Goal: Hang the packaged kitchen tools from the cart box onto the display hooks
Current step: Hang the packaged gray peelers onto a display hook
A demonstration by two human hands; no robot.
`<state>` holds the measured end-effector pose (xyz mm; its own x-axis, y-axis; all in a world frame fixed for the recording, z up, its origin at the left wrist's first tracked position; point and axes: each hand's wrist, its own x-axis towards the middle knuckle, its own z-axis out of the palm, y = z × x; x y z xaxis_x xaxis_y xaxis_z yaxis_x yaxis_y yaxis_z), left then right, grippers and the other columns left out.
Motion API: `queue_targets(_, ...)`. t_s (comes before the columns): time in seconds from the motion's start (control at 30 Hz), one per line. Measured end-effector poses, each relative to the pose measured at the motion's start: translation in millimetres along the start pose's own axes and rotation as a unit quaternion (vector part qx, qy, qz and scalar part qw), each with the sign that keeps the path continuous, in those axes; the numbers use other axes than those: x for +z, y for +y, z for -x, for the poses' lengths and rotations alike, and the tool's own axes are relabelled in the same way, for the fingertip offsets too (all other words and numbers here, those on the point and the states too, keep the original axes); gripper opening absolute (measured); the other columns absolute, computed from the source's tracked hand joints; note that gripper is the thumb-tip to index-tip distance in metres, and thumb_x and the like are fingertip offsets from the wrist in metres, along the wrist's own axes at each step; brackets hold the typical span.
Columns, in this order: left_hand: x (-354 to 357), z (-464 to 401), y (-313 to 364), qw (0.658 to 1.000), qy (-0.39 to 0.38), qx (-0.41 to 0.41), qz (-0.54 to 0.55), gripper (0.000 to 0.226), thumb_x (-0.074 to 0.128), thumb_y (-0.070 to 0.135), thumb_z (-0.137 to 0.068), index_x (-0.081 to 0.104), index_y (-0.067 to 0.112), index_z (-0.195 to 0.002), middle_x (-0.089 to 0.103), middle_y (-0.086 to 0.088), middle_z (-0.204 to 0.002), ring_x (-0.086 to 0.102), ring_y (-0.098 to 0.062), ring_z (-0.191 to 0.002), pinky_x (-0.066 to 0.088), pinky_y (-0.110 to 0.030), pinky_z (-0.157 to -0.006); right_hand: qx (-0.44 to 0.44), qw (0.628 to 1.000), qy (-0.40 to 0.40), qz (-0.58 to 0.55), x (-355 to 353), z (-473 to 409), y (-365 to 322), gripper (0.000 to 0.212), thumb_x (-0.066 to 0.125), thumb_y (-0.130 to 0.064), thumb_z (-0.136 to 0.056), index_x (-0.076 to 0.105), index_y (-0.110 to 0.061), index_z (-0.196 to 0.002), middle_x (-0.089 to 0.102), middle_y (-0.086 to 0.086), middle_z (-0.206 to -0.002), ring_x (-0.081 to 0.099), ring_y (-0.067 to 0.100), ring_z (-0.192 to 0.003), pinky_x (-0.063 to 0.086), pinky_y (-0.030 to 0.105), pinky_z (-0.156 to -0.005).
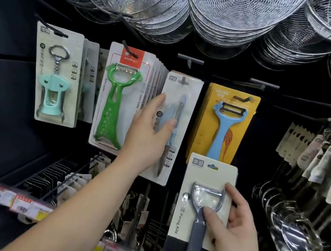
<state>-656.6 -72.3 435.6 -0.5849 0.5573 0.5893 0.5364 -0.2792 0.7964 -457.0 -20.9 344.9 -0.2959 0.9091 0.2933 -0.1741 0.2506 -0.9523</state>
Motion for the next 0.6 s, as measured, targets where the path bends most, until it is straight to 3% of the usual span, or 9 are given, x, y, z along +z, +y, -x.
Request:
queue_targets(0.17, 6, 12, -10, 0.998, 0.052, -0.013, -0.021, 0.060, 0.063, 0.035, -0.096, 0.036, 0.035, -0.150, 0.038, 0.005, -0.150, 0.039, 0.000, -0.123, 0.029, -0.018, -0.103, -0.008, 1.000, 0.004, -0.003, -5, -2, -5, 0.061, 0.070, 0.005, -0.084, 0.057, -0.045, -0.117, 0.076, -0.007, -0.106, 0.072, 0.015, -0.099, 0.055, 0.040, -0.085)
queue_targets(0.27, 9, 21, -14, 0.997, 0.065, -0.021, -0.035, 0.066, 0.069, 0.034, -0.091, 0.037, 0.031, -0.149, 0.038, 0.006, -0.138, 0.043, -0.007, -0.125, 0.031, -0.013, -0.099, -0.016, 1.000, -0.002, 0.001, -7, -3, -10, 0.059, 0.069, 0.004, -0.086, 0.055, -0.044, -0.118, 0.075, -0.011, -0.106, 0.073, 0.011, -0.097, 0.058, 0.033, -0.080)
queue_targets(0.33, 14, 31, -17, 0.994, 0.078, -0.020, -0.072, 0.069, 0.073, 0.033, -0.088, 0.039, 0.029, -0.148, 0.035, 0.007, -0.136, 0.037, -0.012, -0.131, 0.026, -0.019, -0.105, -0.018, 1.000, -0.006, -0.004, -9, -4, -12, 0.058, 0.068, 0.003, -0.086, 0.055, -0.043, -0.118, 0.075, -0.010, -0.108, 0.072, 0.011, -0.098, 0.059, 0.035, -0.081)
queue_targets(0.43, 24, 52, -16, 0.979, 0.135, 0.057, -0.143, 0.065, 0.075, 0.035, -0.084, 0.046, 0.024, -0.141, 0.037, -0.006, -0.146, 0.029, -0.020, -0.138, 0.022, -0.034, -0.113, -0.031, 1.000, -0.004, -0.001, -10, -7, -19, 0.056, 0.069, 0.000, -0.087, 0.056, -0.046, -0.116, 0.074, -0.010, -0.113, 0.071, 0.011, -0.104, 0.056, 0.038, -0.084)
queue_targets(0.5, 34, 64, -11, 0.969, 0.145, 0.126, -0.157, 0.059, 0.068, 0.041, -0.082, 0.049, 0.021, -0.134, 0.043, -0.011, -0.143, 0.034, -0.021, -0.134, 0.024, -0.034, -0.112, -0.047, 0.999, -0.002, 0.003, -14, -10, -25, 0.055, 0.069, 0.000, -0.087, 0.056, -0.045, -0.117, 0.073, -0.010, -0.115, 0.070, 0.010, -0.104, 0.058, 0.032, -0.080)
queue_targets(0.6, 53, 78, -1, 0.976, 0.079, 0.154, -0.129, 0.060, 0.062, 0.048, -0.083, 0.048, 0.020, -0.135, 0.049, -0.005, -0.137, 0.039, -0.017, -0.129, 0.028, -0.030, -0.110, -0.068, 0.998, -0.005, -0.003, -23, -14, -39, 0.056, 0.067, 0.002, -0.089, 0.052, -0.040, -0.123, 0.072, -0.006, -0.118, 0.070, 0.008, -0.105, 0.059, 0.023, -0.076)
